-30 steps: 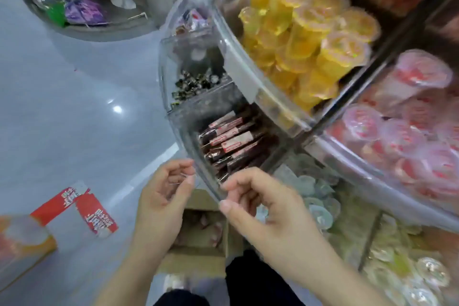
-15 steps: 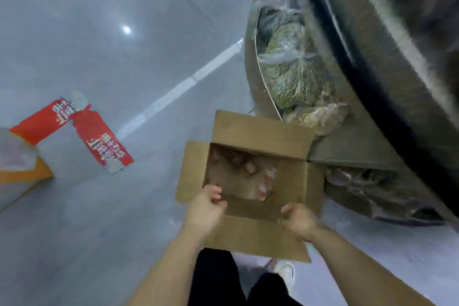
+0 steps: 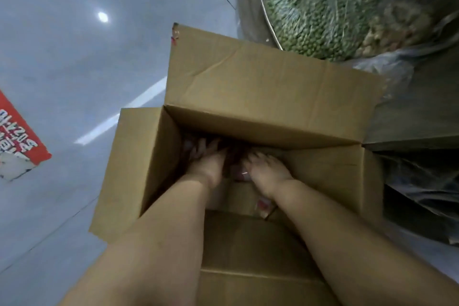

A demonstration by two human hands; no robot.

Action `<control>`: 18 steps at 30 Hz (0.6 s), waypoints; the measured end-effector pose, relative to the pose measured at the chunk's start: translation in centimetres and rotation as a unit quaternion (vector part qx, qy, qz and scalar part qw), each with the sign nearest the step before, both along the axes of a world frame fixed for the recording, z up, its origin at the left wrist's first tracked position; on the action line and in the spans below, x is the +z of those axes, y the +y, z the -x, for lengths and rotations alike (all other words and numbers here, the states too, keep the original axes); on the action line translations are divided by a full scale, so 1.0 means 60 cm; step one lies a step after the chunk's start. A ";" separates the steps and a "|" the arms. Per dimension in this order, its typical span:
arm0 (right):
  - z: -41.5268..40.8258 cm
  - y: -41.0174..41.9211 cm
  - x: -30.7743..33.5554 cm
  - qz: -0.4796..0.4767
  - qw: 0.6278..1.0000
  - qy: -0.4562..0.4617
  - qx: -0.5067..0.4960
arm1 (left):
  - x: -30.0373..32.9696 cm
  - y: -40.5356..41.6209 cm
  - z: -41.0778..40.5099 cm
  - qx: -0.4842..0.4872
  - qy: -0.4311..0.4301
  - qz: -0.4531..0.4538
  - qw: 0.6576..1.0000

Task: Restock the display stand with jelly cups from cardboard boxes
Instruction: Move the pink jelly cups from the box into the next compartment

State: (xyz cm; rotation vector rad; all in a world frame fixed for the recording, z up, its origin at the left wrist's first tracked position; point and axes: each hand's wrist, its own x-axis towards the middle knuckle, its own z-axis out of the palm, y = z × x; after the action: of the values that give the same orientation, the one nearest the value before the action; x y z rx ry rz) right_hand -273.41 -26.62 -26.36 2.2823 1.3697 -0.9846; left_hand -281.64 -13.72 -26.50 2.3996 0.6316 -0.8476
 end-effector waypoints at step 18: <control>0.133 -0.060 0.614 -0.296 0.784 0.210 -0.503 | 0.574 -0.069 0.116 0.487 -0.243 0.352 0.761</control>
State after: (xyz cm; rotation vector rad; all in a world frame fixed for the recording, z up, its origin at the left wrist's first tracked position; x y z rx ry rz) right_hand -281.40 -30.21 10.49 3.5804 0.4594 -1.5852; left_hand -288.63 -17.88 7.94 1.2083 0.9650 0.0451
